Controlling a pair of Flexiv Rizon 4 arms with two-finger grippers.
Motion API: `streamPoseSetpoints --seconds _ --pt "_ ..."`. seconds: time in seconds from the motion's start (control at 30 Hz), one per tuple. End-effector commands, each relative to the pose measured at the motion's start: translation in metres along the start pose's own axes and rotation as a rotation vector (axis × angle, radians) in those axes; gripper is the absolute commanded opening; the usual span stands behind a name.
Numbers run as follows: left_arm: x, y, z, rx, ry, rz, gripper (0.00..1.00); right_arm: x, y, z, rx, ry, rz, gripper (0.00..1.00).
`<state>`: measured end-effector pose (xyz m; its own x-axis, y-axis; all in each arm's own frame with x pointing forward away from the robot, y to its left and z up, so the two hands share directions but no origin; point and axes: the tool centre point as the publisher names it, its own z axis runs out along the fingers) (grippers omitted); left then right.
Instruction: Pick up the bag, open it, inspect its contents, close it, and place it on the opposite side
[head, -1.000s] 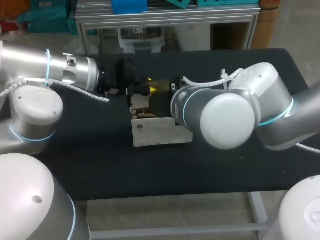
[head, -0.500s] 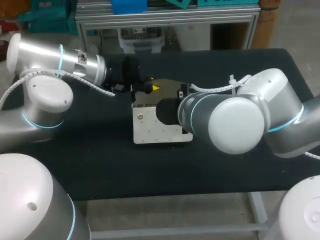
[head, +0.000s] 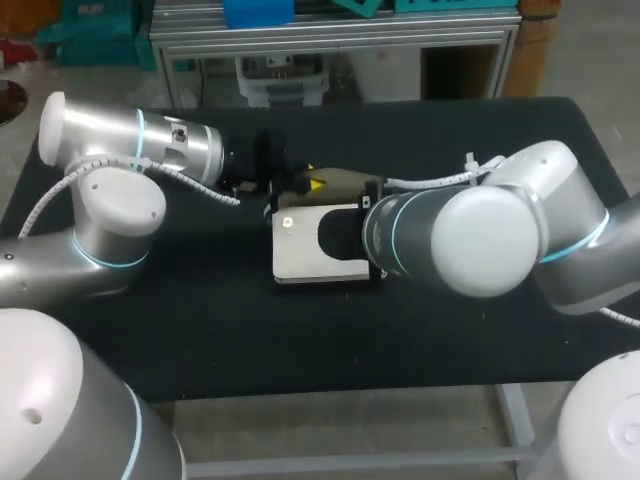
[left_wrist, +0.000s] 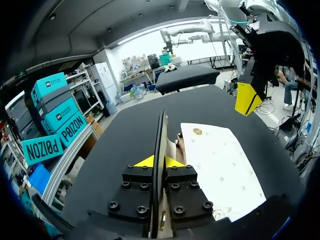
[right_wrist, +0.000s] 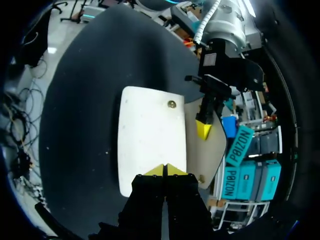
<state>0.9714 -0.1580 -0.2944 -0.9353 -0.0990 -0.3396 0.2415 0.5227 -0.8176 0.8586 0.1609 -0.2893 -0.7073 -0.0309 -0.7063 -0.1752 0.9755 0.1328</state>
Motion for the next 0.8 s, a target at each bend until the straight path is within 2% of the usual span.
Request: streamPoseSetpoints --seconds 0.03,0.23,0.4,0.6,0.73,0.8 --pt "0.003 0.006 0.010 0.013 -0.009 0.008 0.00 0.013 -0.006 0.007 -0.044 -0.293 -0.002 0.00" --pt "0.002 0.013 0.017 -0.009 0.000 -0.005 0.00 0.031 -0.009 0.017 -0.033 -0.267 0.004 0.00" --pt "-0.001 0.021 0.021 -0.039 0.009 -0.039 0.00 0.051 -0.007 0.009 0.010 -0.290 -0.009 0.00" --pt "-0.005 0.026 0.025 -0.048 0.033 -0.072 0.00 0.071 -0.007 0.009 0.059 -0.302 -0.031 0.08" --pt "-0.006 0.029 0.028 -0.050 0.055 -0.085 0.00 0.078 -0.013 0.014 0.067 -0.314 -0.019 0.10" --pt "-0.005 0.030 0.030 -0.047 0.077 -0.092 0.00 0.078 -0.016 0.016 0.079 -0.330 -0.016 0.16"
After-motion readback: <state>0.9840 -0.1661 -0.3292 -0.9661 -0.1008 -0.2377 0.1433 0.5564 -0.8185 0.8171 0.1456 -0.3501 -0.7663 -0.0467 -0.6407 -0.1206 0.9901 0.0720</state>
